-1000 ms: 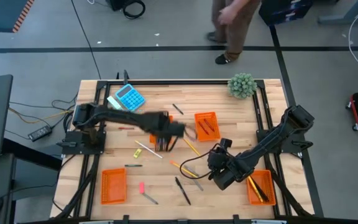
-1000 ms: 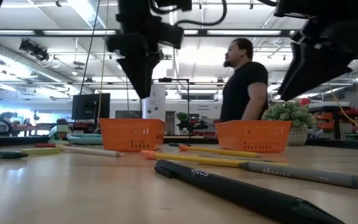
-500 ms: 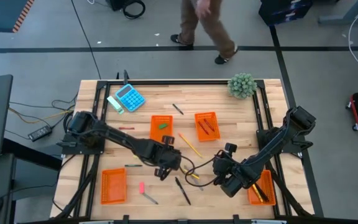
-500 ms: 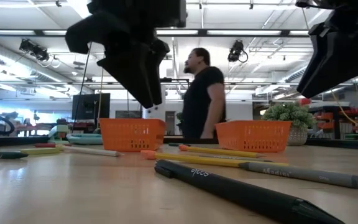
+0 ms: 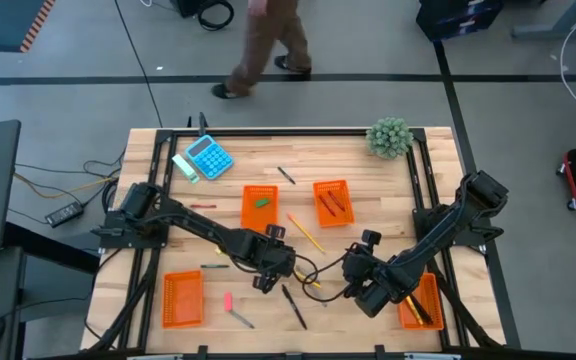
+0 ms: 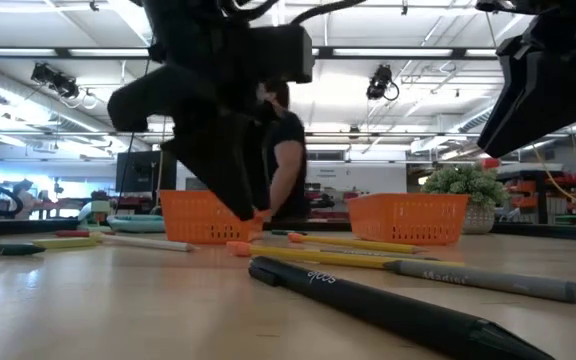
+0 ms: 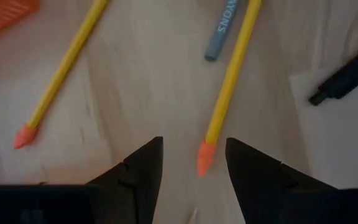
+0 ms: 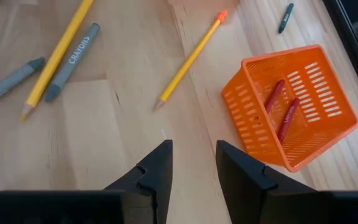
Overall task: Sort crayons/erasers/pens/pencils in bins
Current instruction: Put the bottom yellow pencil into the bottom left orange bin
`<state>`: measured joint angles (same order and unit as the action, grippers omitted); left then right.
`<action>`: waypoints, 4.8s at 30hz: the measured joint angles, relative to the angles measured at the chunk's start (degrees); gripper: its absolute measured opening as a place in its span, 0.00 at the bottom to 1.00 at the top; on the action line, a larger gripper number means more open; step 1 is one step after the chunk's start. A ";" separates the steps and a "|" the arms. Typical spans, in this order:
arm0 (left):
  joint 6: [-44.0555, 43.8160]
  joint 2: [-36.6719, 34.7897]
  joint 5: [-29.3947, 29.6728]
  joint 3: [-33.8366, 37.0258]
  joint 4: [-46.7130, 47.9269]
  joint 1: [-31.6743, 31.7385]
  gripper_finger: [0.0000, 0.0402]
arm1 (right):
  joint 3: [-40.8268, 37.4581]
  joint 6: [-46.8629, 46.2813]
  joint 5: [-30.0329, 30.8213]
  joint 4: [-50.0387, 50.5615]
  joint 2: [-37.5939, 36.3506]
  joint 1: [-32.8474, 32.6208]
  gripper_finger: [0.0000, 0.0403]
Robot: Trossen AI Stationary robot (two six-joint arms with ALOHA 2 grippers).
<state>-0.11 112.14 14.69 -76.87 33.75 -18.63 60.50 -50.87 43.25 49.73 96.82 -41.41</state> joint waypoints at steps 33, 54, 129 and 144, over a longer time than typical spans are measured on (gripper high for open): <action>0.61 4.15 -2.70 -0.05 -0.67 1.60 0.25 | -0.01 0.07 0.21 -0.15 0.00 0.02 0.32; -1.19 3.76 -4.34 -2.60 8.33 0.36 0.12 | -0.01 0.11 0.21 -0.14 0.00 0.02 0.32; -32.27 -30.66 -8.14 8.15 56.40 -46.11 0.07 | -0.01 -1.62 -1.95 -0.36 -0.02 0.00 0.32; -28.89 -28.07 -11.99 9.47 56.07 -50.92 0.10 | -0.01 -1.62 0.43 -0.36 -0.02 0.02 0.32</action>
<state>-29.00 84.07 2.70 -67.40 89.82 -69.55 60.49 -52.49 43.68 49.36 96.79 -41.39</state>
